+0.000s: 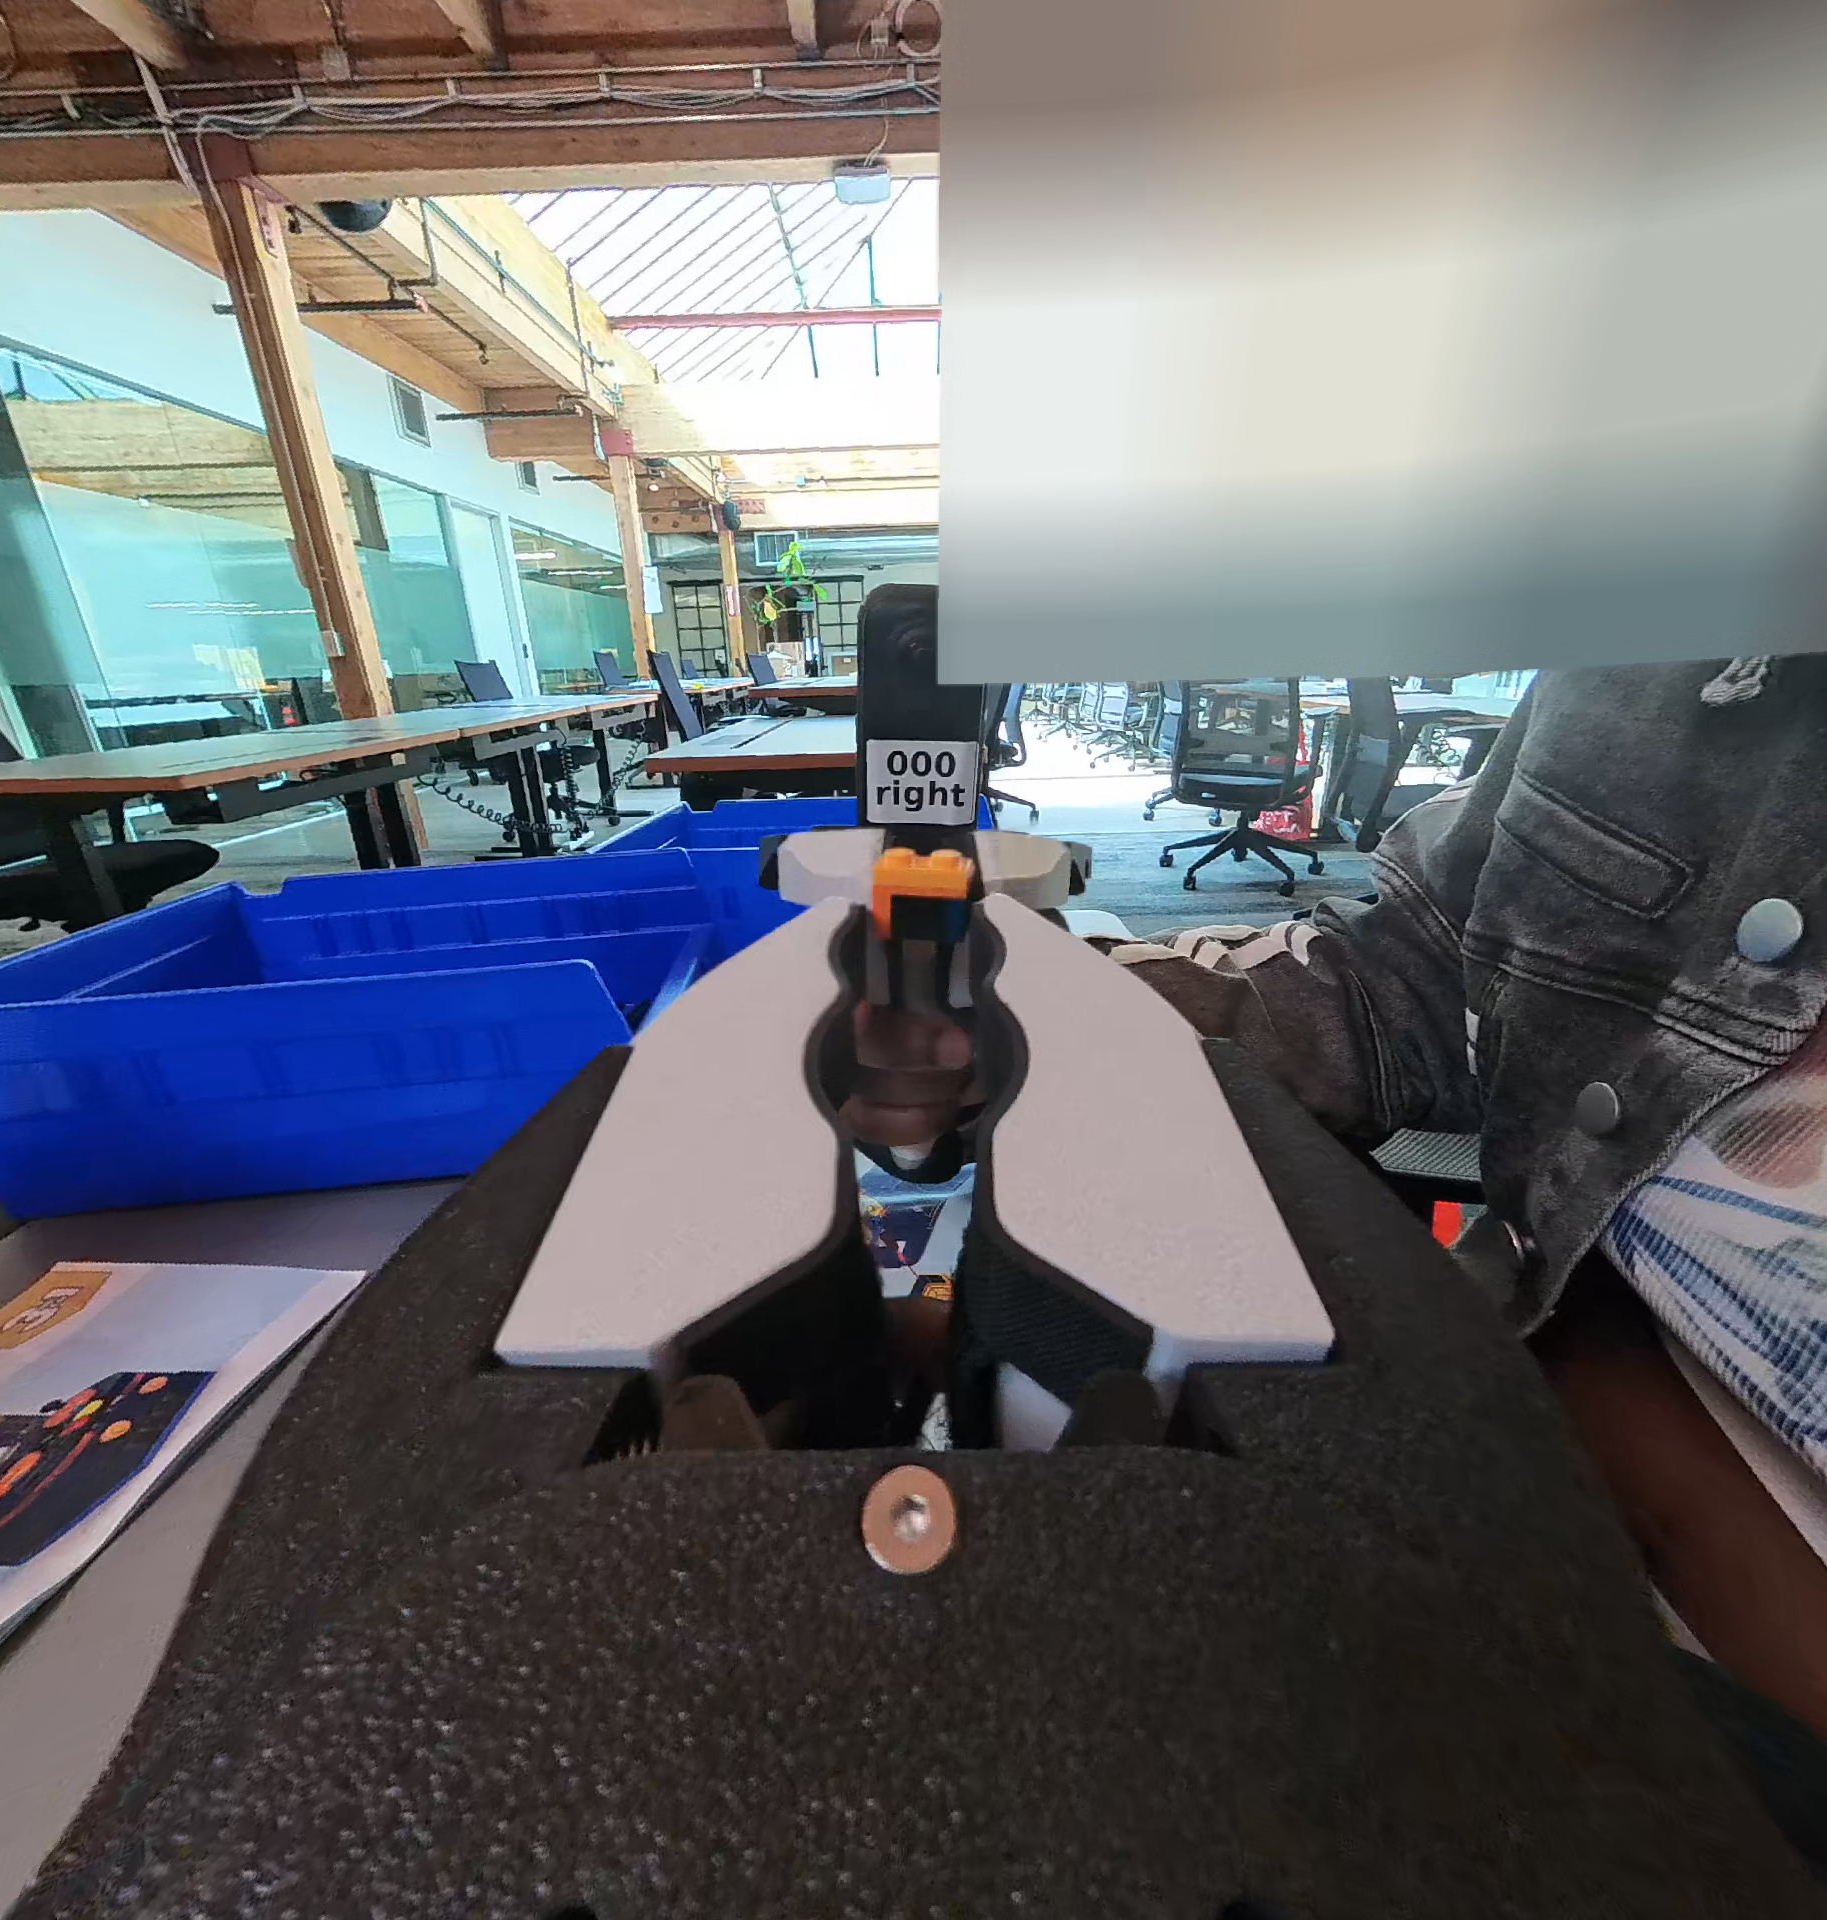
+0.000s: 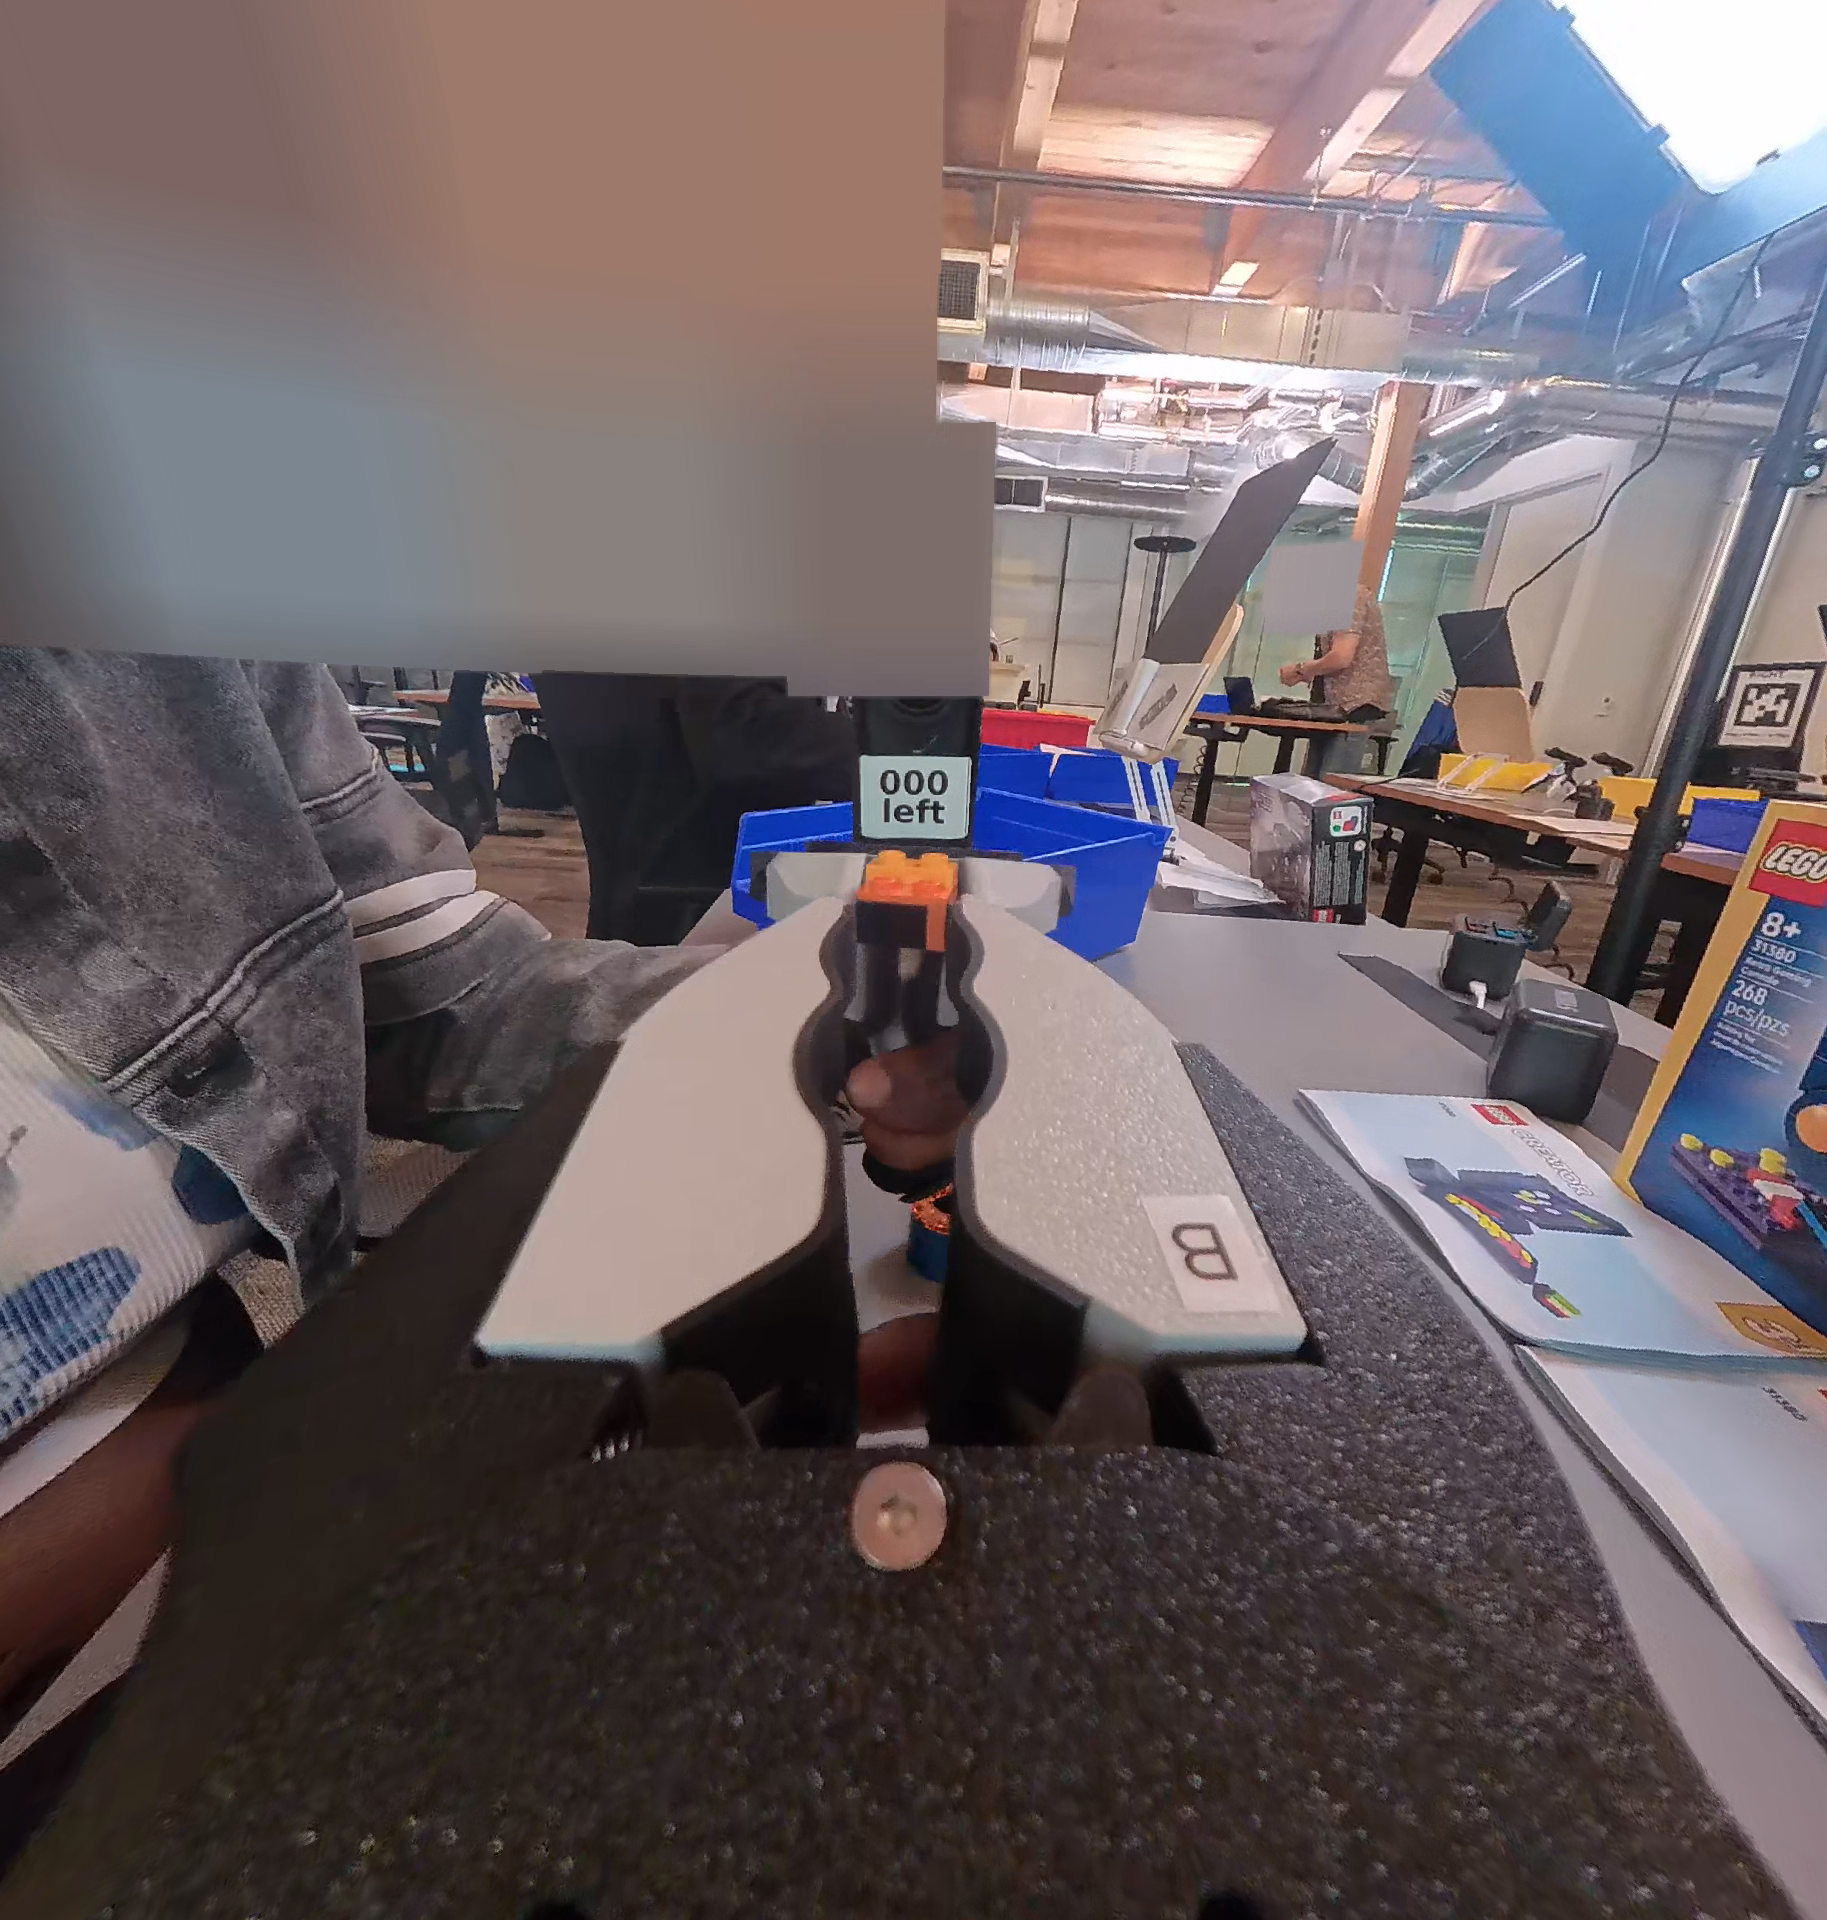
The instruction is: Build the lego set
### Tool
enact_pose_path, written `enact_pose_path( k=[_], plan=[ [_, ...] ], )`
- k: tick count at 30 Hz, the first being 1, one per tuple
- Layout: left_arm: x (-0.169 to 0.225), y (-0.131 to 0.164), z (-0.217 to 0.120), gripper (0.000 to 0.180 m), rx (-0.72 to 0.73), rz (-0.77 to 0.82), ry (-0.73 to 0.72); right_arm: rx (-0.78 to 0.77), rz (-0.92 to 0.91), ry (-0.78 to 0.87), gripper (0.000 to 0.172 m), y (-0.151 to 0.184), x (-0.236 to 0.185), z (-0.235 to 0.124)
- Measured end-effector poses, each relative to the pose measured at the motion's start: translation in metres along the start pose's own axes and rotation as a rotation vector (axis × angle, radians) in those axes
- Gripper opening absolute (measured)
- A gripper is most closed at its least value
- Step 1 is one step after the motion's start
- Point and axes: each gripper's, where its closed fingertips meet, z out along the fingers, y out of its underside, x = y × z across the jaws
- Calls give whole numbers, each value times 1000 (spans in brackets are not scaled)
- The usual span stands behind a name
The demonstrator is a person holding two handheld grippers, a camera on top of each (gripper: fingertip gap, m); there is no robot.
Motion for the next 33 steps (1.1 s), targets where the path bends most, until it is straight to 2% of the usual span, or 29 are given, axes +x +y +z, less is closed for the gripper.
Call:
enact_pose_path(
  k=[8, 12, 15, 19, 22, 25, 33],
  plan=[
    [4, 3, 1, 16, -6, -48, 42, -24, -4, -22, 18, -4, 0, -5],
    [6, 4, -2, 16, -9, -79, 82, 138, -63, 148, 23, -52, 27, -44],
    [18, 3, -3, 16, 8, -113, 182, 228, -79, 243, 16, -72, 42, -72],
    [48, -17, -19, 16, 117, -407, 516, 179, -65, 217, 14, -62, 40, -65],
    [60, -22, -32, 16, 130, -487, 664, 58, -39, 114, 14, -43, 27, -49],
    [67, -26, -39, 16, 140, -523, 742, -14, -60, 96, 14, -34, 23, -45],
    [83, -17, -39, 16, 57, -472, 797, 27, -62, 133, 14, -43, 31, -55]
  ],
)
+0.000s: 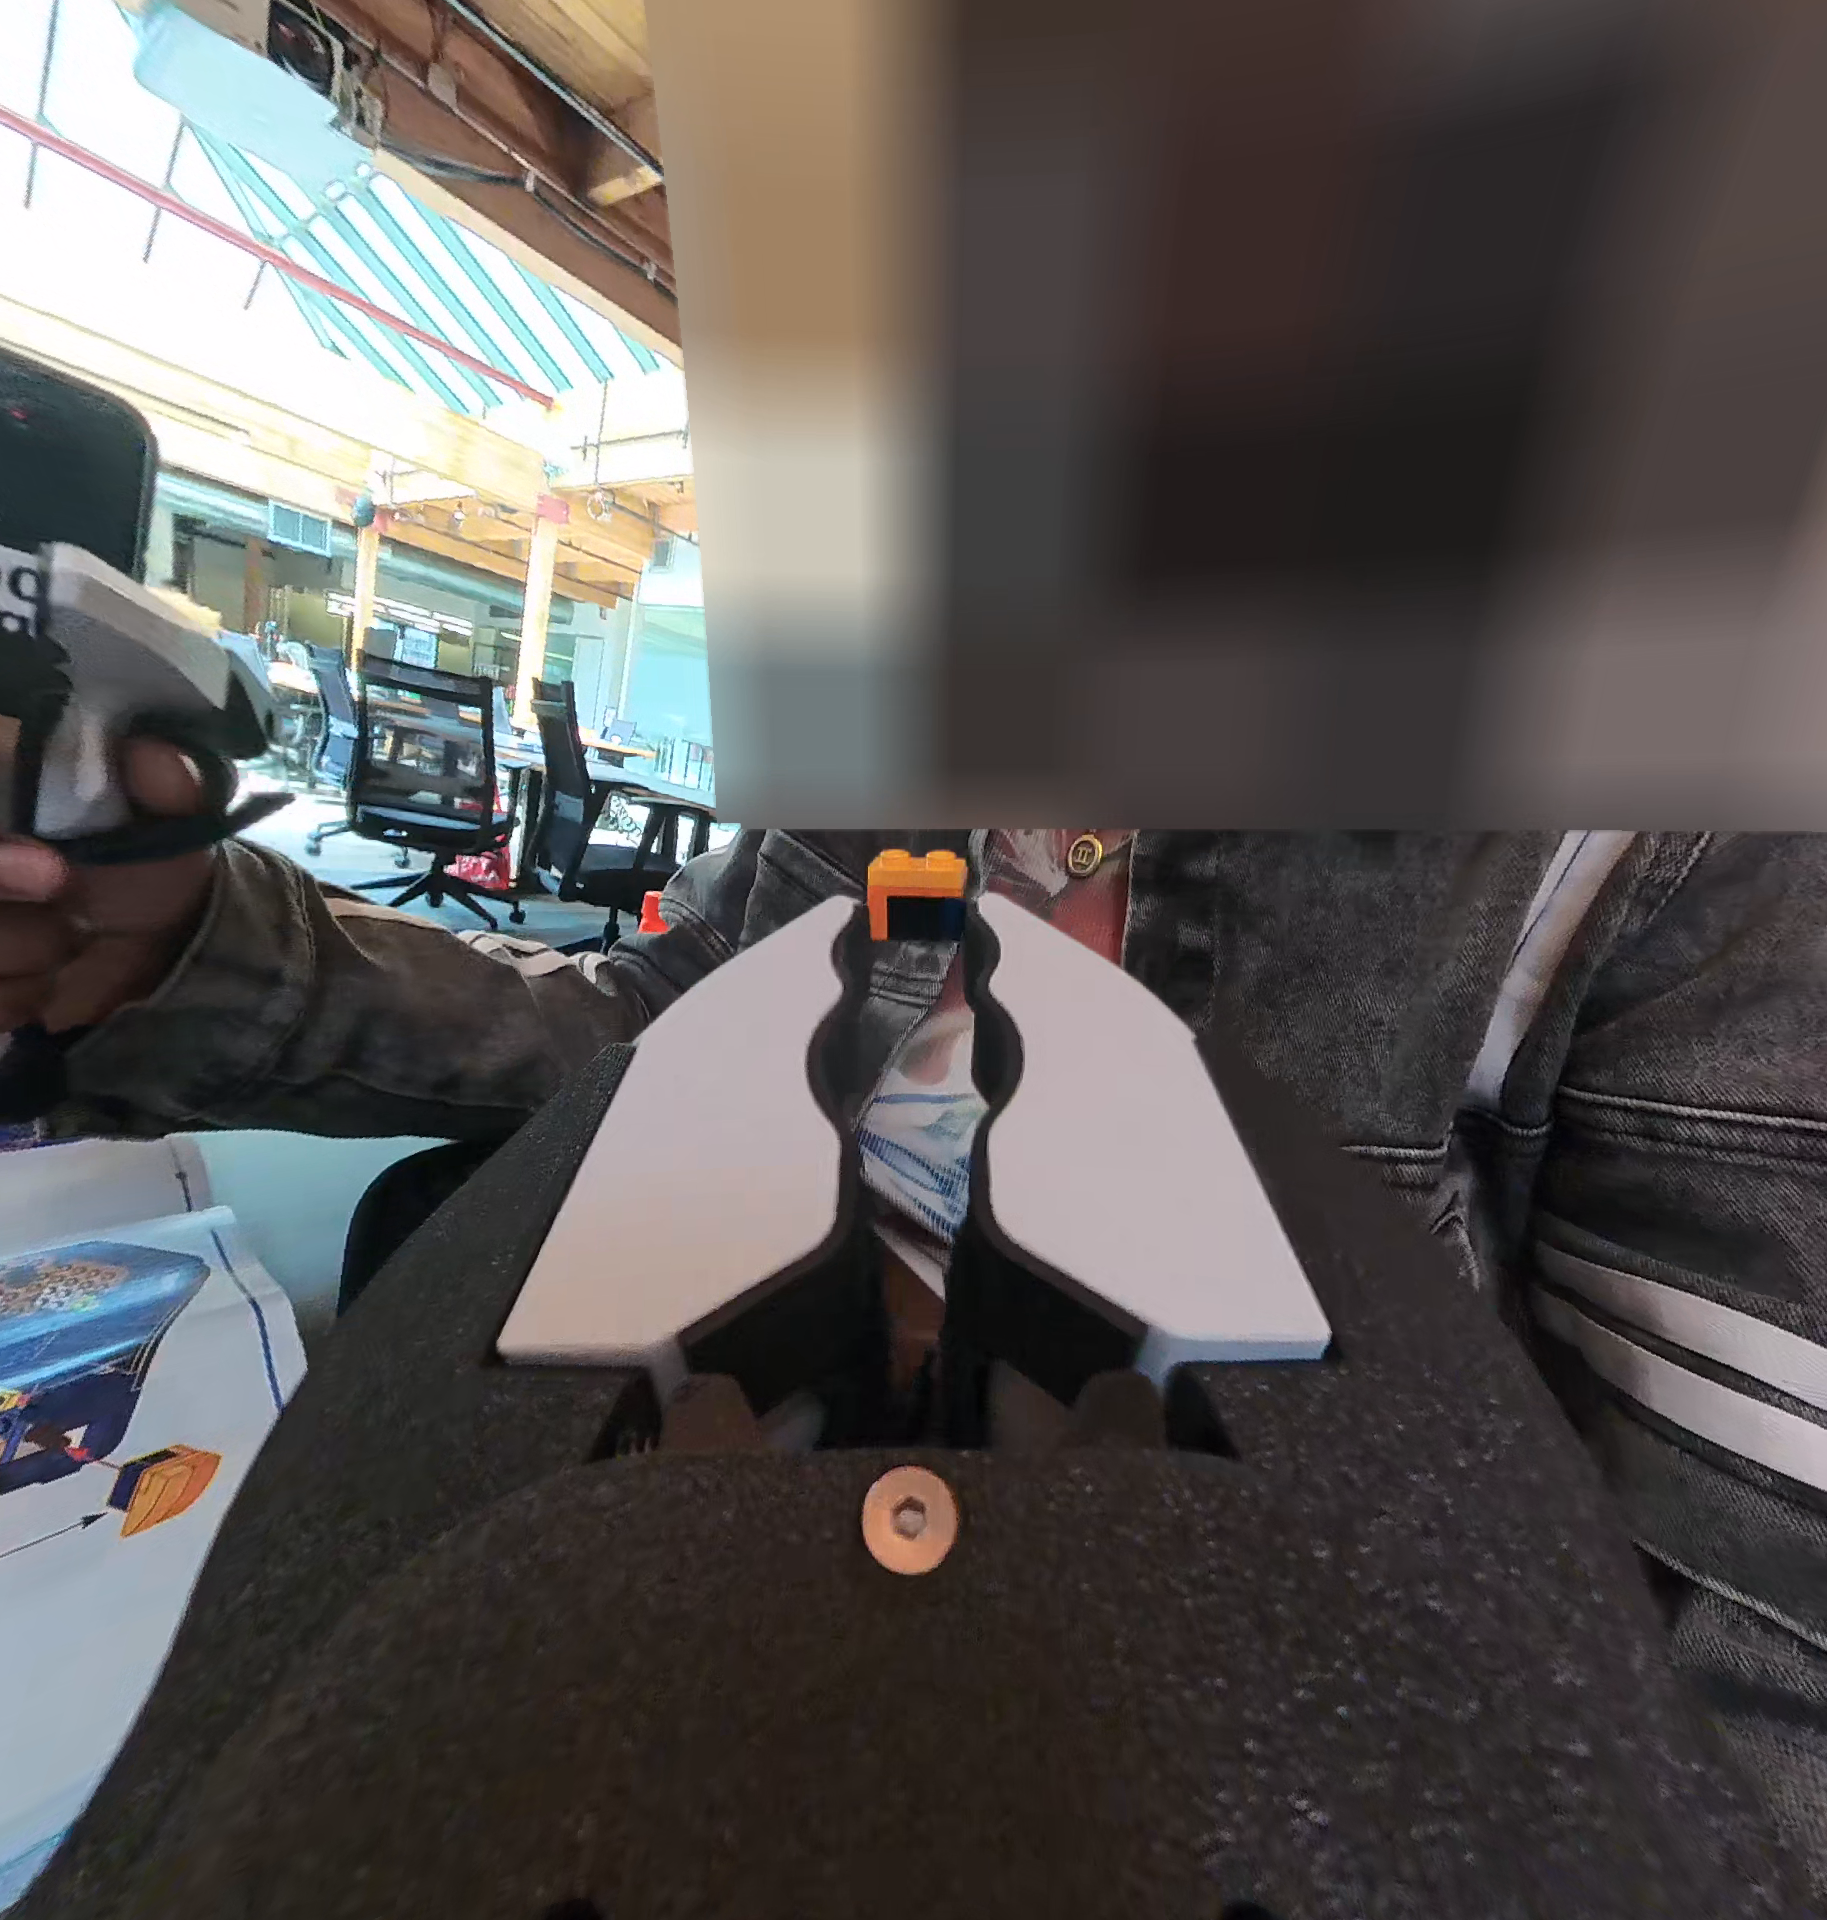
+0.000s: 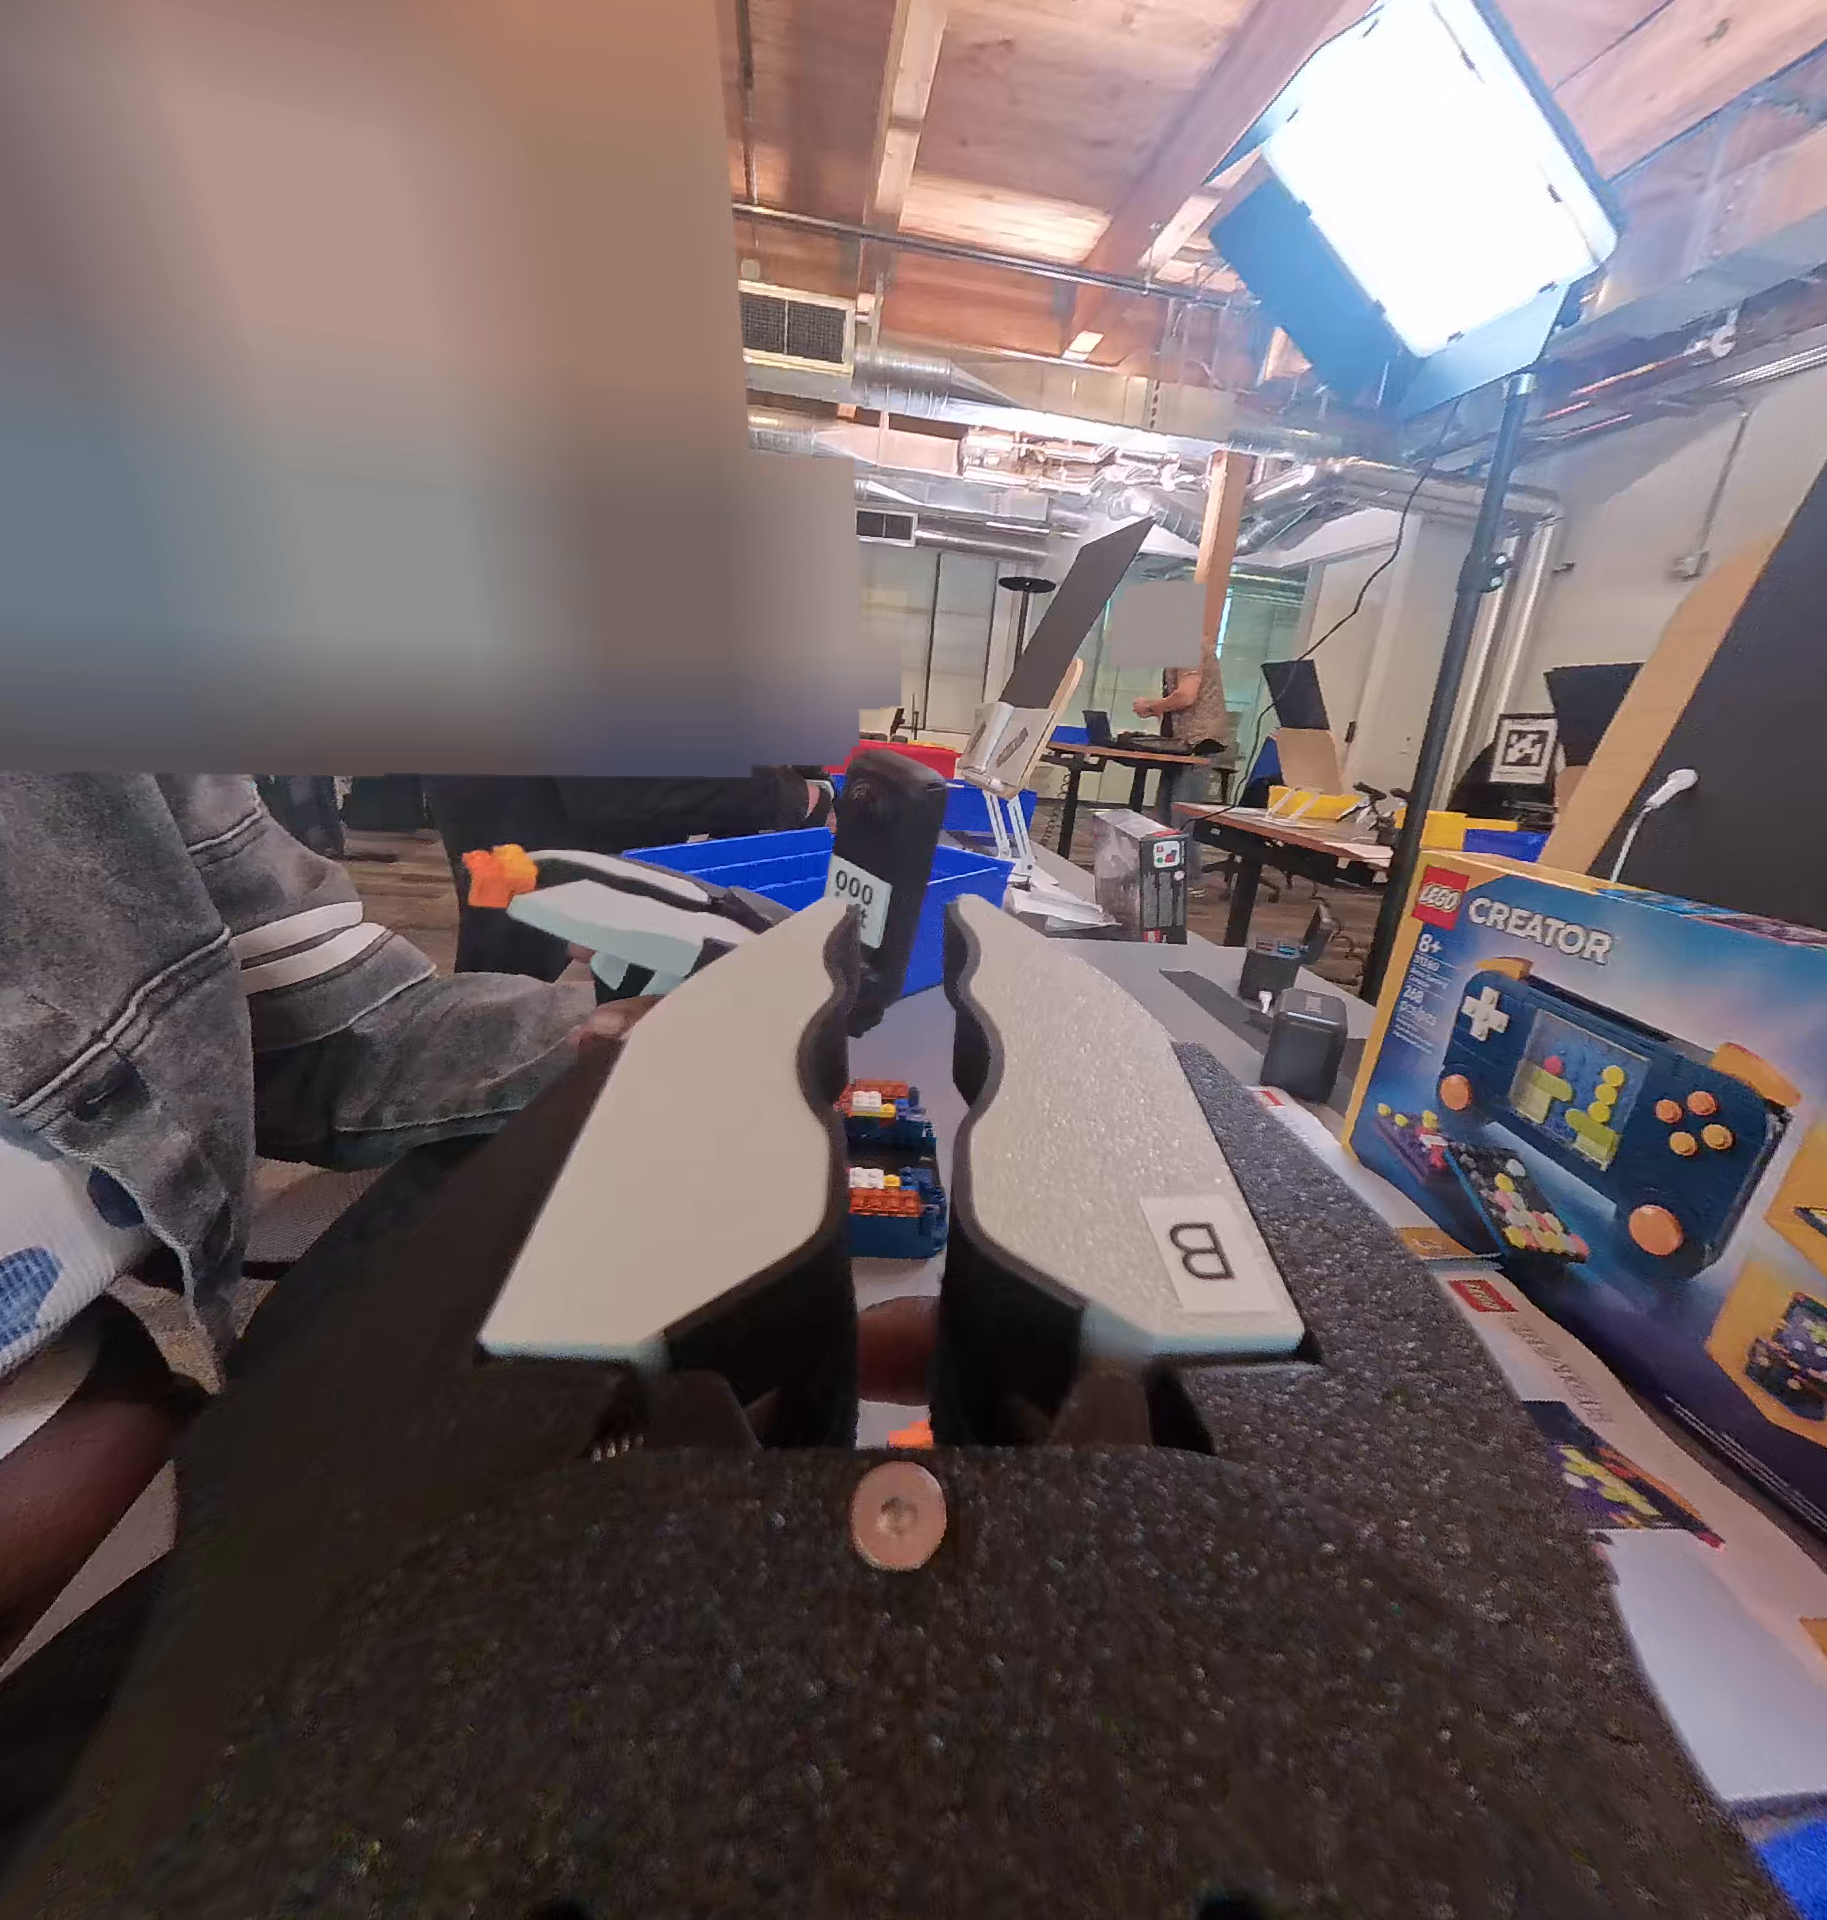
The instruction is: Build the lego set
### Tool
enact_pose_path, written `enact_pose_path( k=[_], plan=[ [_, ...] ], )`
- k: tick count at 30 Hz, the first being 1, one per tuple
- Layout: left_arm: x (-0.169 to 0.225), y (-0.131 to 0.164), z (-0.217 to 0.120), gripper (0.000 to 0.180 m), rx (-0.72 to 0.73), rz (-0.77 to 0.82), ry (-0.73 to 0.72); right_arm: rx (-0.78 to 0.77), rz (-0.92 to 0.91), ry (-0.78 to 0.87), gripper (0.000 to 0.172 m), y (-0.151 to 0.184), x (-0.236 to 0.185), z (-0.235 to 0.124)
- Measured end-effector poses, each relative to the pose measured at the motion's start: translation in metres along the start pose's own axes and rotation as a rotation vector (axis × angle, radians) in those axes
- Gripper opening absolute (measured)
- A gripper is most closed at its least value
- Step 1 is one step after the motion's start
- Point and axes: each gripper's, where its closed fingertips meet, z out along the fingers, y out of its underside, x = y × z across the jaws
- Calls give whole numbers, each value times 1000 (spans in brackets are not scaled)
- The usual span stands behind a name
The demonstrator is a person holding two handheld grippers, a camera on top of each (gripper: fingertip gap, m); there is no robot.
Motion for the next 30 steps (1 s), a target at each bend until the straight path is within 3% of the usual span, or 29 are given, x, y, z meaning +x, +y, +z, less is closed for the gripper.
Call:
enact_pose_path(
  k=[6, 12, 30],
  plan=[
    [-3, 8, 3, 16, -47, -22, -10, 68, -34, 76, 13, -21, 14, -21],
    [-4, 16, 7, 16, -89, -30, -12, 219, -47, 244, 0, -41, 40, -47],
    [-8, 11, 2, 16, -64, -16, -51, 119, -153, 352, 0, -19, 54, -41]
  ],
)
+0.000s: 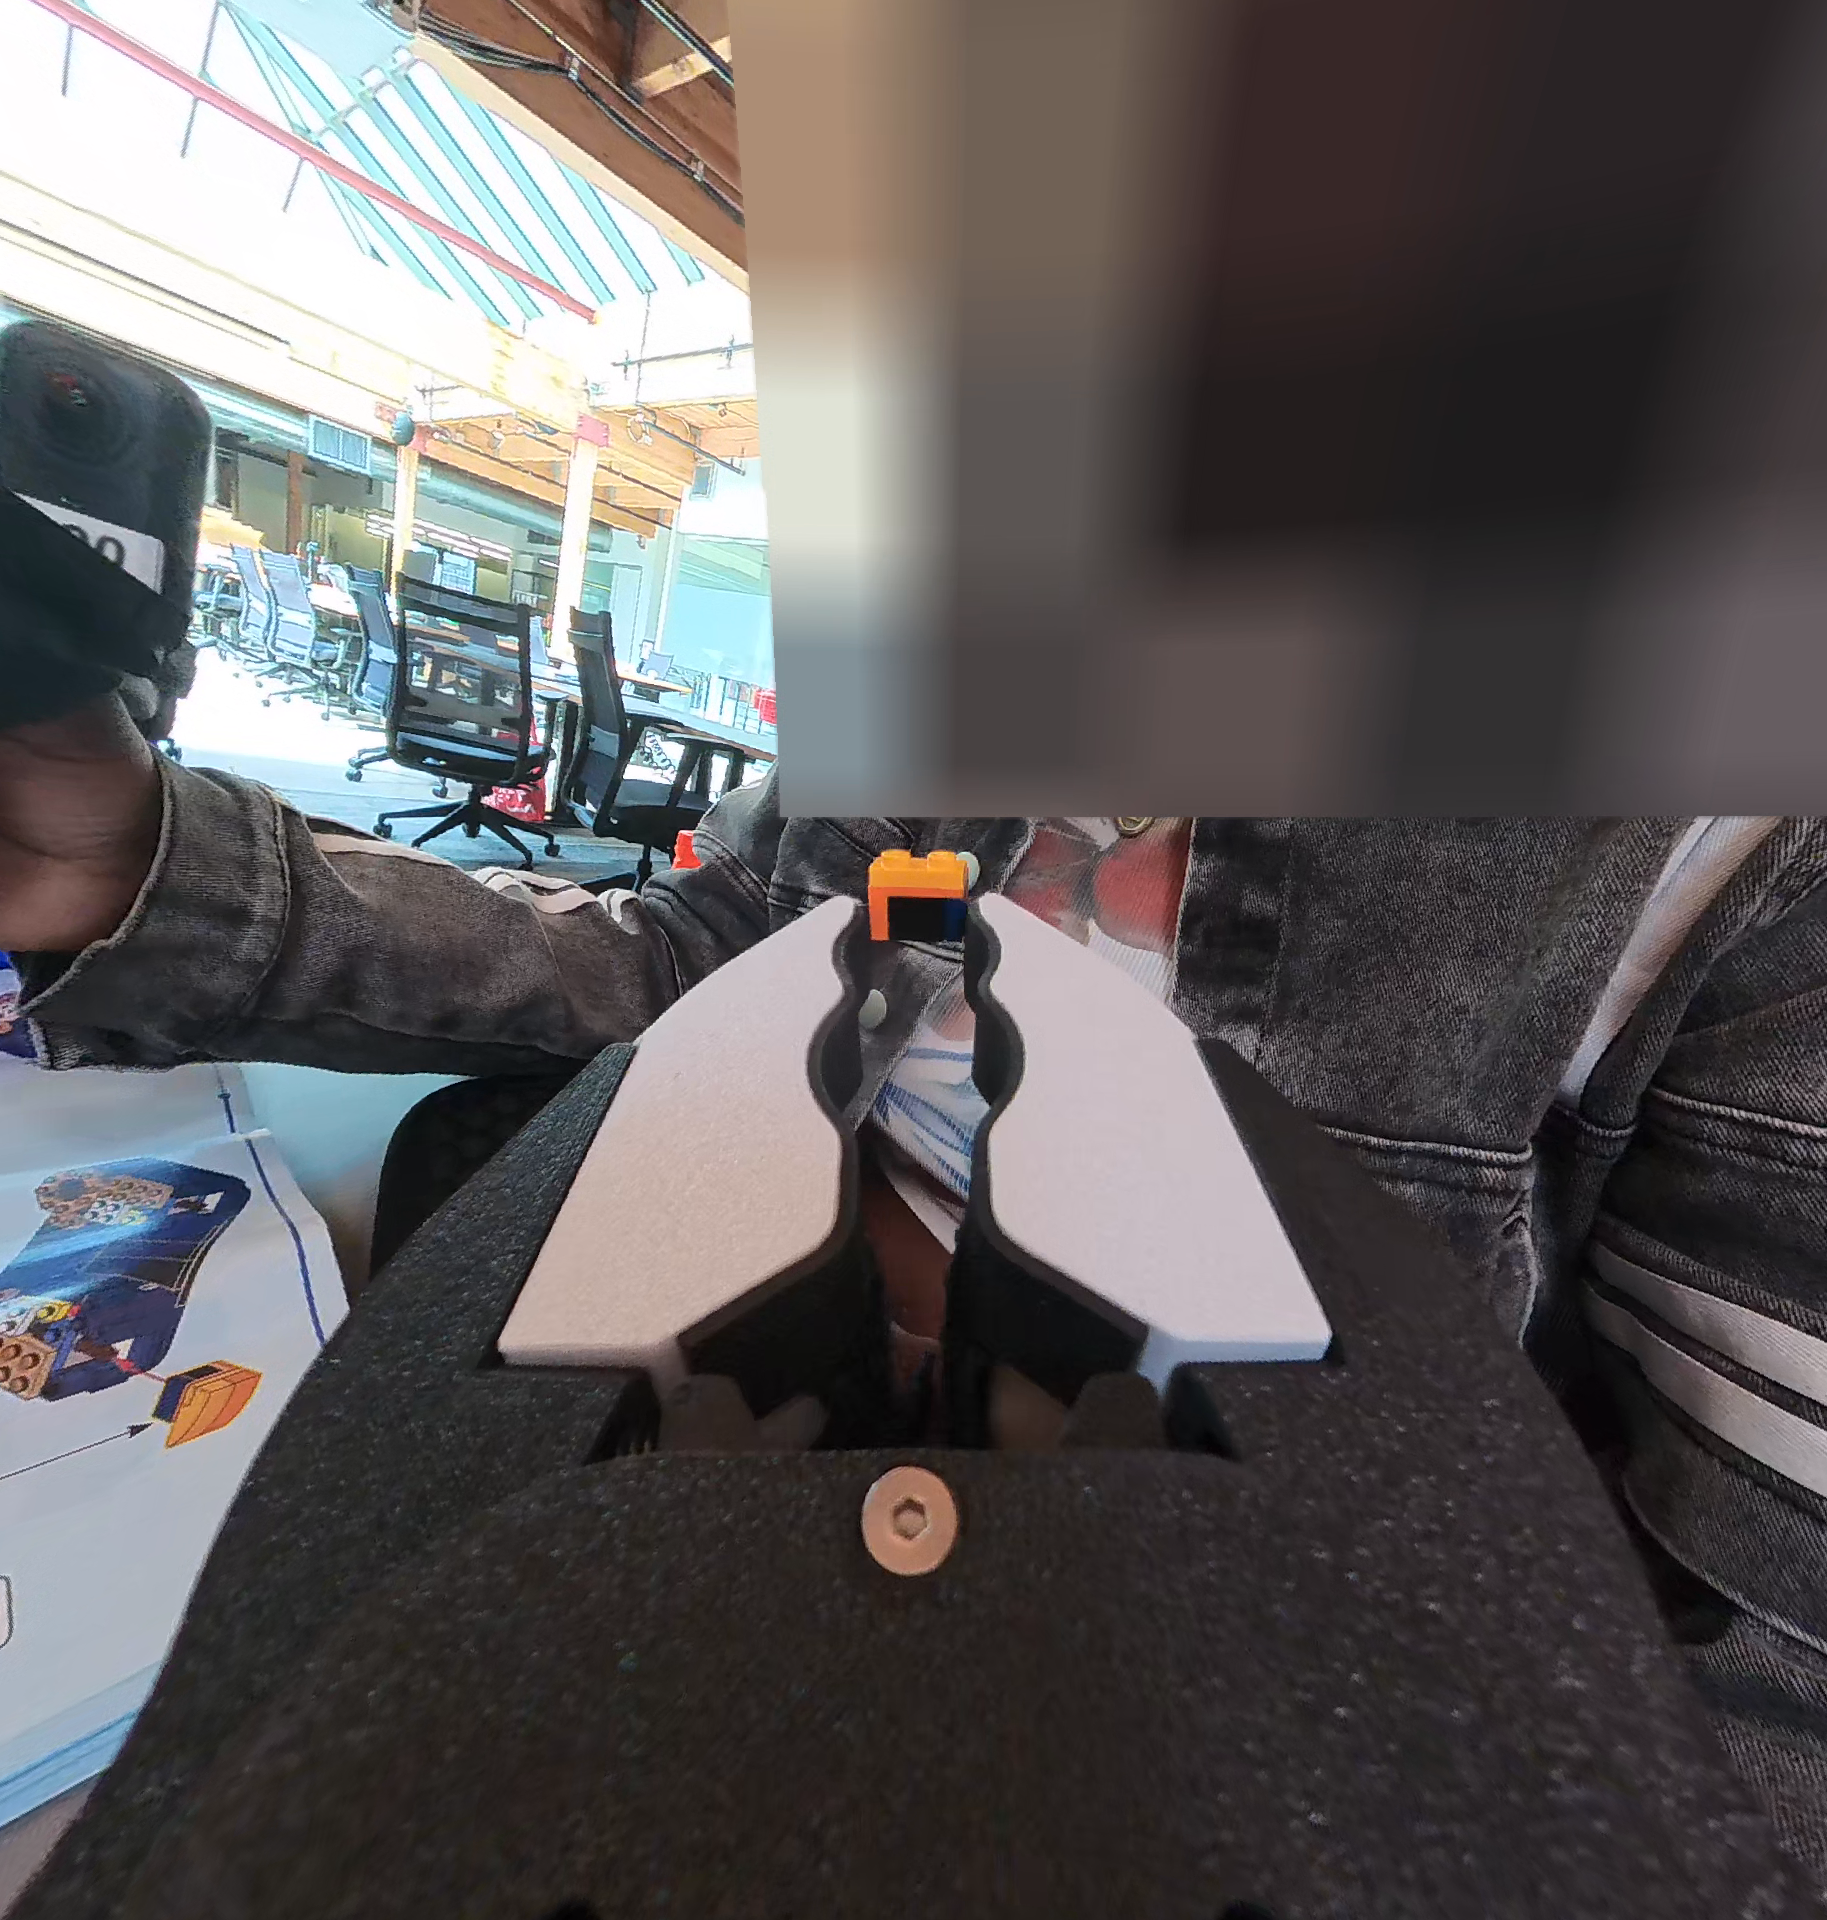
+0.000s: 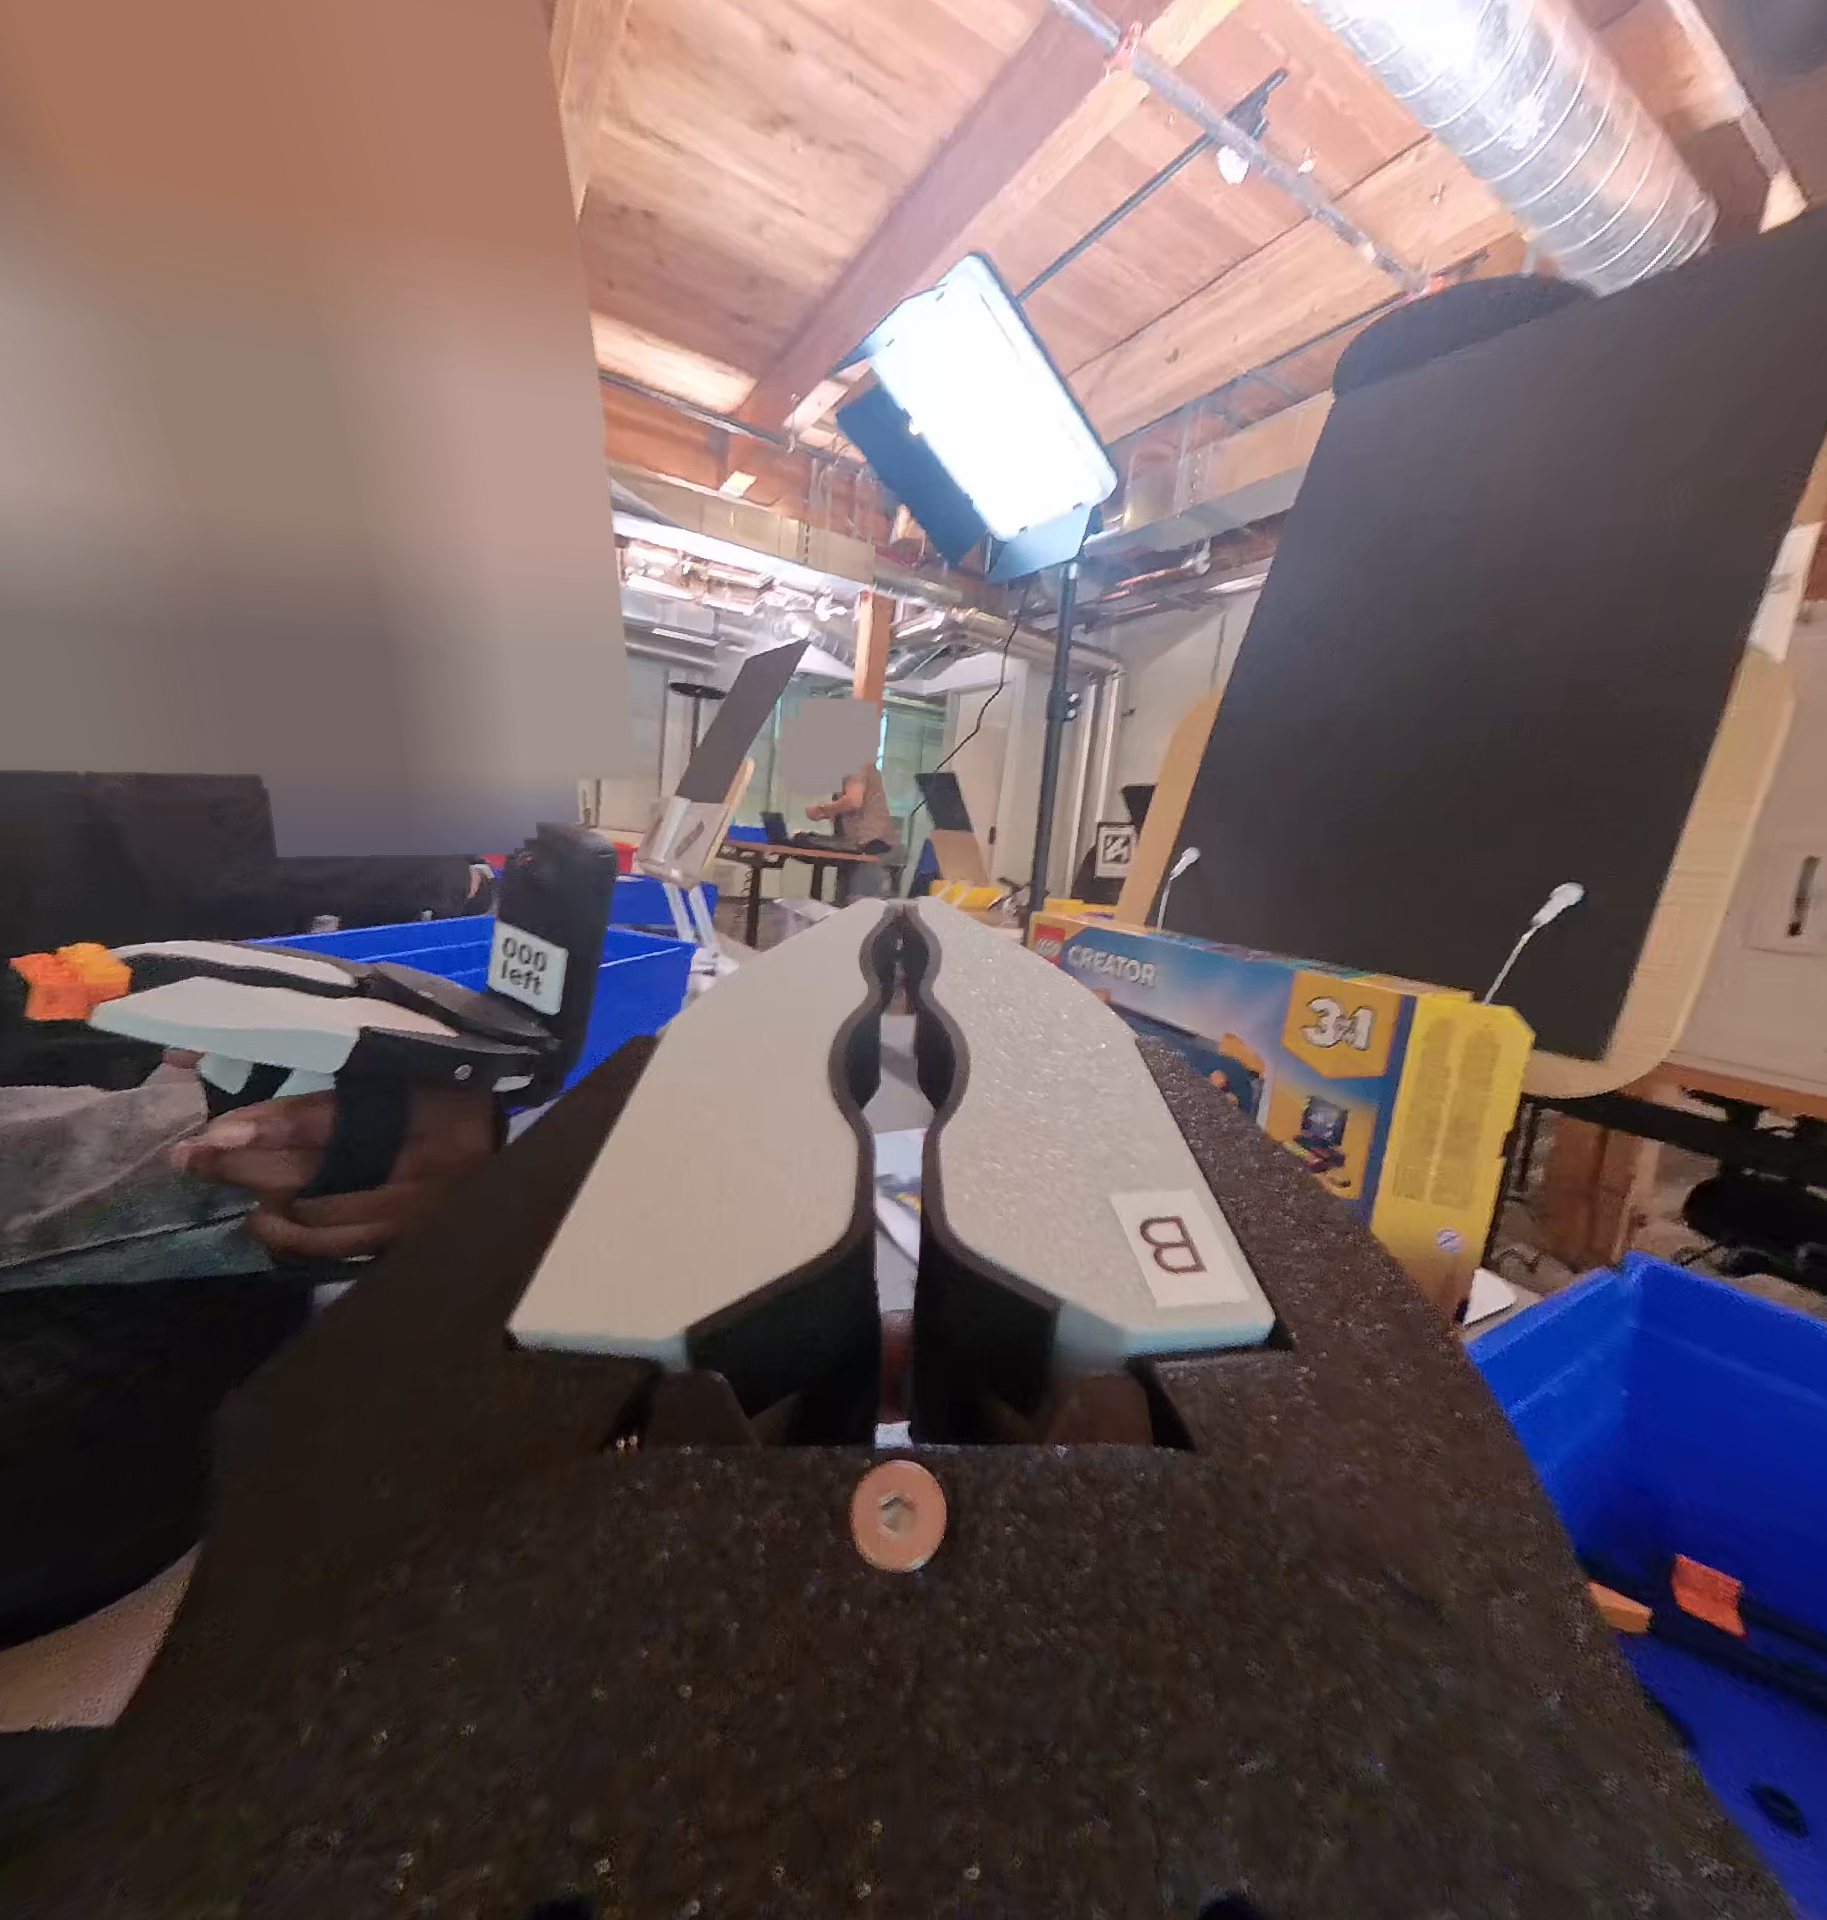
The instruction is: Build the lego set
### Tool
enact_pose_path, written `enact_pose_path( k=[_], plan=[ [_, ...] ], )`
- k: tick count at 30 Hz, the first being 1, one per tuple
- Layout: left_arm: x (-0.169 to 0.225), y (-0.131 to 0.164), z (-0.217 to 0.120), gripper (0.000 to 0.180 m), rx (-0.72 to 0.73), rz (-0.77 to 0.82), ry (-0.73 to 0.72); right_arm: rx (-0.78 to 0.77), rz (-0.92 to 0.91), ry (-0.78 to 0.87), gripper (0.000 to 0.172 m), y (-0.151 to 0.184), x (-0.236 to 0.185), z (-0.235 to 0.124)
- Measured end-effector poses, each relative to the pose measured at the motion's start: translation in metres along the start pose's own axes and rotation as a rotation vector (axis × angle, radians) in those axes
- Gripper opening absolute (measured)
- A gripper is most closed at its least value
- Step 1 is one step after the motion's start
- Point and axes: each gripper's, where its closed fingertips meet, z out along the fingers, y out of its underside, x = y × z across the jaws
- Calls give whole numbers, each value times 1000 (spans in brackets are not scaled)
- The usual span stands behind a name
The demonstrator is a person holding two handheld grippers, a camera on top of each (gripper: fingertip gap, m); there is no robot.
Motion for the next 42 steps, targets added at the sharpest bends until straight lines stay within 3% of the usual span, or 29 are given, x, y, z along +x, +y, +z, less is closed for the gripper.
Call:
enact_pose_path(
  k=[4, 13, 42],
  plan=[
    [0, 3, 3, 16, -21, -3, 4, 68, -22, 79, 0, -5, 9, -4],
    [2, 8, 6, 16, -46, -9, 21, 51, -127, 198, 0, 6, 20, -5],
    [-1, 16, 7, 16, -84, -13, 17, 45, -136, 227, 0, 5, 25, -7]
  ],
)
